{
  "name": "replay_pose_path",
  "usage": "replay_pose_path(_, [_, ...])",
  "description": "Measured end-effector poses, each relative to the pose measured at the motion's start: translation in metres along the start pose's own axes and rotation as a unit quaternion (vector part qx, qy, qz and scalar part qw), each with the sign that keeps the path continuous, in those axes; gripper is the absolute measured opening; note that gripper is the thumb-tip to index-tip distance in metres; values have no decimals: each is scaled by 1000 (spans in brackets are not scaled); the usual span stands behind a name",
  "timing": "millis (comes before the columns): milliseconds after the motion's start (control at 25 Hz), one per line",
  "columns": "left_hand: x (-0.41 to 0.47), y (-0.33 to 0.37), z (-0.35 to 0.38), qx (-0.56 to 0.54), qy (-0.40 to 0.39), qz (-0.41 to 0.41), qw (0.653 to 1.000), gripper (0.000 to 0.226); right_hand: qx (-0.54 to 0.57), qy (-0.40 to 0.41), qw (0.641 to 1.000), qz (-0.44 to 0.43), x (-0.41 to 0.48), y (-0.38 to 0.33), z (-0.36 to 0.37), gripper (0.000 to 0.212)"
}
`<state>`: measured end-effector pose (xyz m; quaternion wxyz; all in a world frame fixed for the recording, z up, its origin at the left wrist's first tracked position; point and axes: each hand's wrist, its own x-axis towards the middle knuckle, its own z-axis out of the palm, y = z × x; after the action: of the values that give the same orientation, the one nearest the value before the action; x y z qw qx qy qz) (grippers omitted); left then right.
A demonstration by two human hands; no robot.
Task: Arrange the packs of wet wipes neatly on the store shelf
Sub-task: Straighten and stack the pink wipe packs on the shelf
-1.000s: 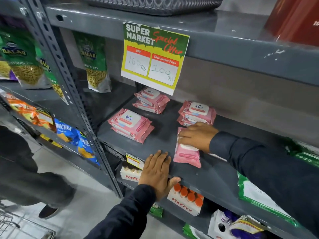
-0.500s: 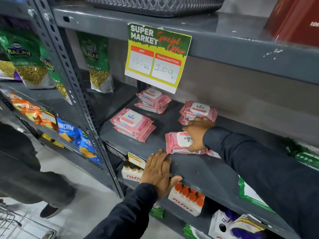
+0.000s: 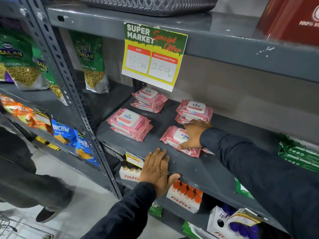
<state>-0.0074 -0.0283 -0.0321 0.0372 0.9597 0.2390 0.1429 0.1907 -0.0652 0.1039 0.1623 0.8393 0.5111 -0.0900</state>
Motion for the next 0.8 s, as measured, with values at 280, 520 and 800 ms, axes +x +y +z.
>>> replay_pose_path(280, [0,0,5,3,-11,-6,1000,79,17,14,997,-72,2,-11,-3,60])
replay_pose_path(520, [-2,2,7,4,-12,-34,999,83,194,43,978,68,4,-14,-8,52])
replay_pose_path(800, [-3,1,6,0,-20,-30,999,83,219,-14,966,138,0,-29,-3,73])
